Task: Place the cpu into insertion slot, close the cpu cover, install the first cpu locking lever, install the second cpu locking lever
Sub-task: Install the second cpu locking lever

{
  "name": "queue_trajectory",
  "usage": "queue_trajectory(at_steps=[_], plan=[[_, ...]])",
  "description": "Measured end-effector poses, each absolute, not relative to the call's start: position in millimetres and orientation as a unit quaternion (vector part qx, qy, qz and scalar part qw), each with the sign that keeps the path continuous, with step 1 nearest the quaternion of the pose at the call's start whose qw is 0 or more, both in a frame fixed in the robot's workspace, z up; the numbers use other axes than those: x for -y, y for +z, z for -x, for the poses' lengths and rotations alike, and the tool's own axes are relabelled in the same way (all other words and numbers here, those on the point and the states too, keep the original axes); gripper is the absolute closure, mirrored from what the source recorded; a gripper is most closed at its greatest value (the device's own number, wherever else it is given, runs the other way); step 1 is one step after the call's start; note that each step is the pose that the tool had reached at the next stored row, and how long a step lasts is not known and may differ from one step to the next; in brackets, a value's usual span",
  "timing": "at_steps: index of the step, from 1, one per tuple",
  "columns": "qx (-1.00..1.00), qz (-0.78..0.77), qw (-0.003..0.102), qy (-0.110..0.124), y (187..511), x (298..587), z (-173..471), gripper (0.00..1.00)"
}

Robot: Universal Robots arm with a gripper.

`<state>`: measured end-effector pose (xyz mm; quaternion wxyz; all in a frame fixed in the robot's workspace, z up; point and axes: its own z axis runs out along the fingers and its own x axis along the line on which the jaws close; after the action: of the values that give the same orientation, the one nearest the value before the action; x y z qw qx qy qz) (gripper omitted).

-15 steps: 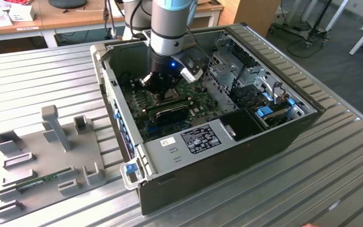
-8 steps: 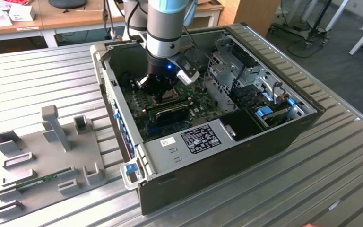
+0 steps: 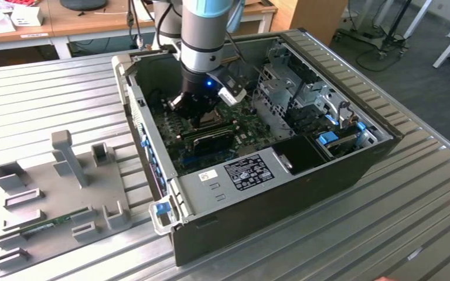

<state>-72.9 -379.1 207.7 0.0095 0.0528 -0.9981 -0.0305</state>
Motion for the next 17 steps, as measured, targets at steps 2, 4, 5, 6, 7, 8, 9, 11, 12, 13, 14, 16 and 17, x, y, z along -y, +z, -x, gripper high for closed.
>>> queue_trajectory(at_steps=[2, 4, 5, 6, 7, 8, 9, 11, 12, 13, 14, 16, 17], plan=[[0.998, -0.053, 0.01, -0.031, 207.1, 379.0, 73.8, 0.89], [0.998, -0.053, 0.01, -0.031, 206.5, 379.1, 74.9, 0.89], [0.998, -0.053, 0.01, -0.03, 206.3, 379.1, 75.4, 0.89], [0.998, -0.053, 0.01, -0.03, 206.1, 379.1, 75.9, 0.89], [0.998, -0.053, 0.01, -0.03, 206.1, 379.0, 76.0, 0.89], [0.998, -0.053, 0.01, -0.03, 206.0, 379.1, 76.0, 0.89], [0.998, -0.053, 0.01, -0.03, 205.9, 379.1, 76.0, 0.89], [0.998, -0.053, 0.009, -0.031, 205.0, 378.7, 76.2, 0.89], [0.998, -0.053, 0.009, -0.031, 204.5, 378.6, 76.3, 0.89], [0.998, -0.053, 0.009, -0.032, 204.0, 378.6, 76.4, 0.89], [0.998, -0.053, 0.009, -0.032, 203.5, 378.7, 76.5, 0.89], [0.998, -0.053, 0.009, -0.034, 202.6, 378.6, 77.0, 0.89], [0.998, -0.053, 0.009, -0.035, 202.2, 378.5, 77.3, 0.89]])
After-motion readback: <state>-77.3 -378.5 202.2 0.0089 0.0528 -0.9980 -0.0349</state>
